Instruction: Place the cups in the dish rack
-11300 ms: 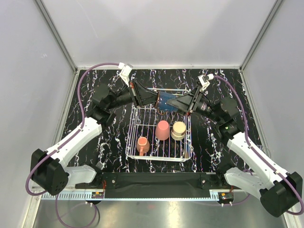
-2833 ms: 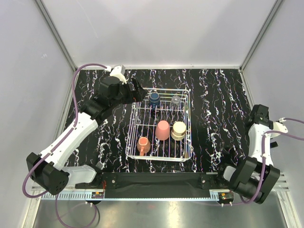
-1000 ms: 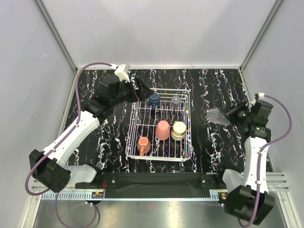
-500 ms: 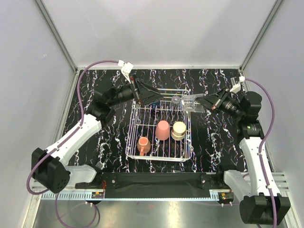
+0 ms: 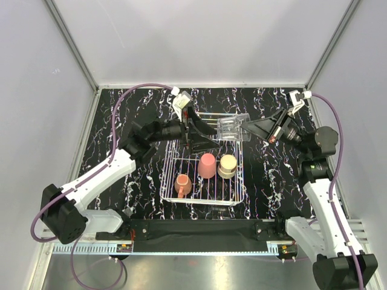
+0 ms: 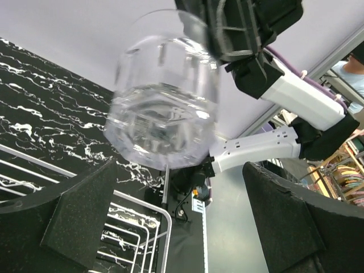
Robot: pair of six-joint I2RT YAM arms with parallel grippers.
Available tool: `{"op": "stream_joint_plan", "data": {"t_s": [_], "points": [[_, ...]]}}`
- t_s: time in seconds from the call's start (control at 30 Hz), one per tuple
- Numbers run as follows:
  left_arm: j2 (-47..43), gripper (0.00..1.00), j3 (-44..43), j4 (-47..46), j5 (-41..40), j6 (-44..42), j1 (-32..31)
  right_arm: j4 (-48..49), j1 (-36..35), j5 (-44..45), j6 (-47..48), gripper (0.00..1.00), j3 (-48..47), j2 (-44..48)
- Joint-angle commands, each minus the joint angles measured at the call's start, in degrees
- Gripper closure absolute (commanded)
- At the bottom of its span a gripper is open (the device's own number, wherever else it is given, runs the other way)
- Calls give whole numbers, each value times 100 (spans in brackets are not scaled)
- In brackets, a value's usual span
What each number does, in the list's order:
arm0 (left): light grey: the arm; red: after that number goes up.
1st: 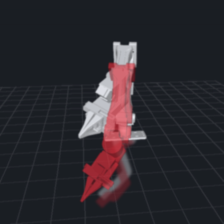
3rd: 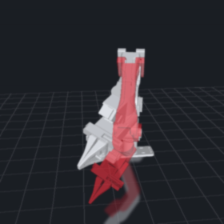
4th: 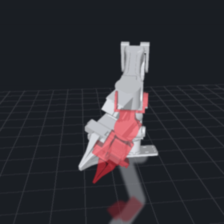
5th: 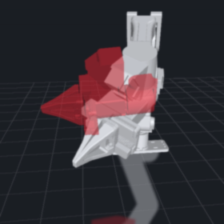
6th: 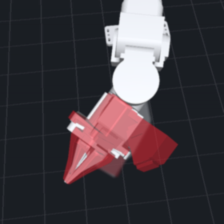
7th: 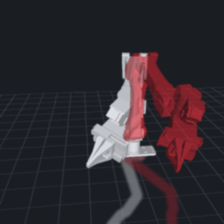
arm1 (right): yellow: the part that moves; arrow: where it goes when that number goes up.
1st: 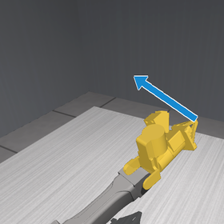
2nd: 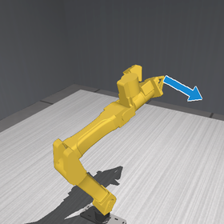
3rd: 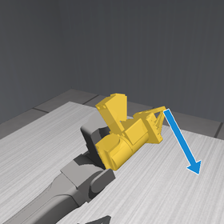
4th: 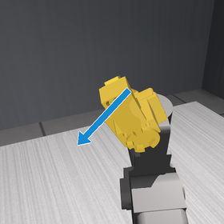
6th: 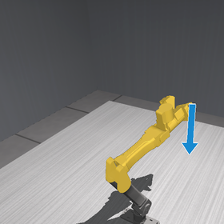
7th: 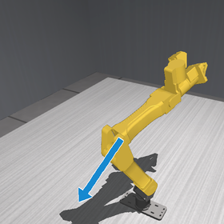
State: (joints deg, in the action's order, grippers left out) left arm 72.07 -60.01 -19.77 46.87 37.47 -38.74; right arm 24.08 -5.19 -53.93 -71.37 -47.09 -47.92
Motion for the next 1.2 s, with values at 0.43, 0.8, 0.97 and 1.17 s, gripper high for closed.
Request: {"op": "stream_joint_plan", "data": {"t_s": [0.43,0.8,0.97,1.17], "points": [[-405,1,-204,52,-214,-416,-11,906,-1440,620,202,100,-134,-639],[-457,3,-178,52,-292,-407,-2,748,-1485,876,449,100,-107,-481],[-571,12,-116,17,-398,-372,-2,914,-1485,928,361,100,24,-508],[-721,11,-2,-97,-556,-258,42,1231,-1494,990,282,100,156,-525]]}}
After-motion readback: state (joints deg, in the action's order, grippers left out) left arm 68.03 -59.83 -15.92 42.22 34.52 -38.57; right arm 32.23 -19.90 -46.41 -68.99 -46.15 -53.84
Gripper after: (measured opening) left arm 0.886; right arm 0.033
